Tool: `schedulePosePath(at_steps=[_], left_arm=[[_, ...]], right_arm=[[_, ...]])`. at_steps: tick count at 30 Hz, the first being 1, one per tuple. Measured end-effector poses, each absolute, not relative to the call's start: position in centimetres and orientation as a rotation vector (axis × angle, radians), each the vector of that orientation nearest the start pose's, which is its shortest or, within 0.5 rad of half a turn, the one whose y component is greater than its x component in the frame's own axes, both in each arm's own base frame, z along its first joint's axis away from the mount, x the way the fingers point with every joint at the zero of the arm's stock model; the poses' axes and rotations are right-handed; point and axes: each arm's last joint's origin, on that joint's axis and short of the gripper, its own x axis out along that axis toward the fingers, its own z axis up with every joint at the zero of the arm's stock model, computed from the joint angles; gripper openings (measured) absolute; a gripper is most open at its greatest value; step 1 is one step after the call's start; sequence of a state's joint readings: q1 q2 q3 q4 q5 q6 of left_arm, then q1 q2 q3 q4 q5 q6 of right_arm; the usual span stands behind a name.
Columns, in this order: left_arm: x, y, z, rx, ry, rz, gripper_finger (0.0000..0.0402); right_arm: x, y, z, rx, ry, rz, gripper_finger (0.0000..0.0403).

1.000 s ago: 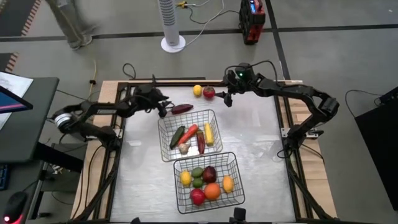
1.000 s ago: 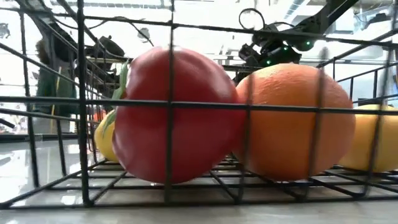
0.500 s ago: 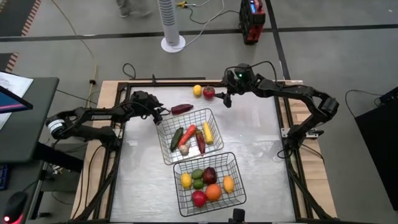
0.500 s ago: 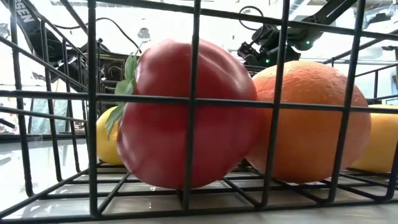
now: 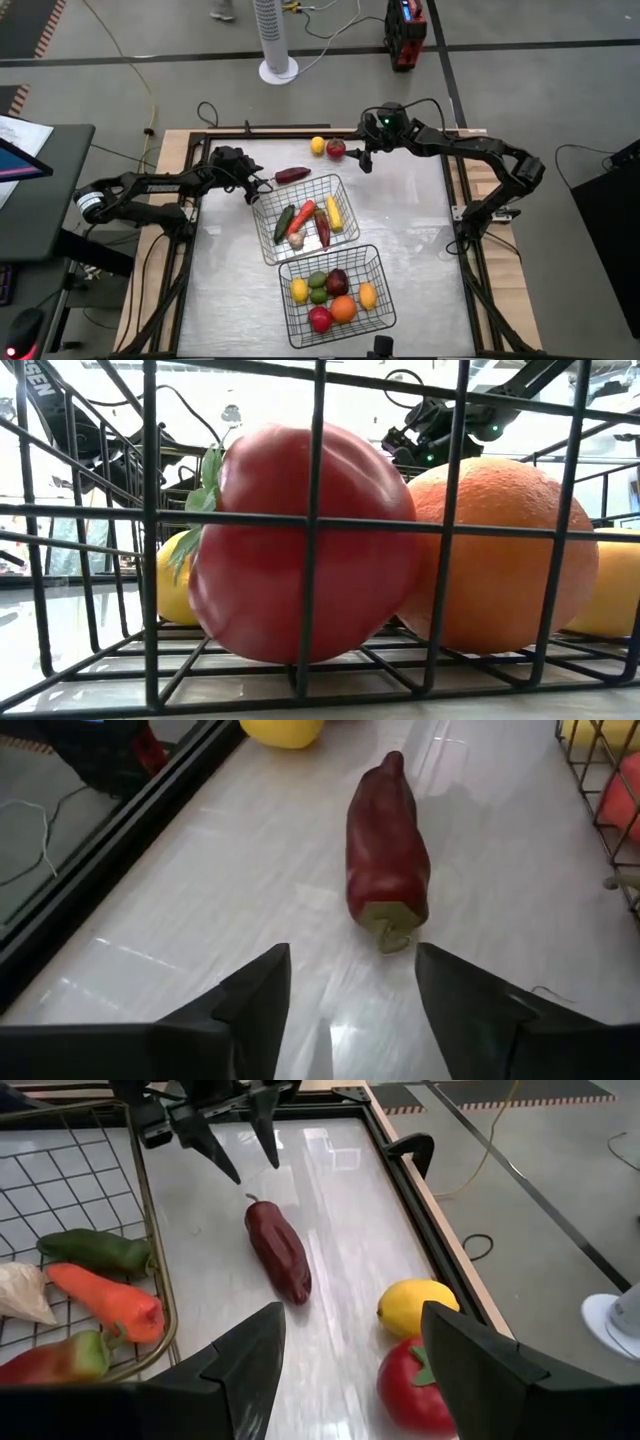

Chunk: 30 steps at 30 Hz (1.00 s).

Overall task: Sort produce into baskets
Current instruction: Put the red chili pepper into the top wire basket

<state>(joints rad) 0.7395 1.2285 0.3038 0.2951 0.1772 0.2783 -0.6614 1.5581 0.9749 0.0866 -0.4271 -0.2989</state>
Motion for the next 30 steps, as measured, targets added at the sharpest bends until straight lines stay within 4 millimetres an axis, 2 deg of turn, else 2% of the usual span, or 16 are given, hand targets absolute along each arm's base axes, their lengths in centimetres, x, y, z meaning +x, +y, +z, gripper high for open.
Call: schedulePosePath(at_steps=[9,15,30], left_arm=[[16.1,13.7,11.5,0.08,0.744,0.398,0.0206],[17.1,13.8,10.6,0.115,0.718,0.375,0.0202],[17.5,13.8,10.6,0.129,0.69,0.399,0.0201]], right_arm=[[27.3,-19.7,23.8,-0.033,0.45,-0.161,0.0264],[27.4,-19.7,23.8,-0.03,0.446,-0.148,0.0264],[27.4,-19.7,23.8,-0.03,0.446,-0.146,0.0264]])
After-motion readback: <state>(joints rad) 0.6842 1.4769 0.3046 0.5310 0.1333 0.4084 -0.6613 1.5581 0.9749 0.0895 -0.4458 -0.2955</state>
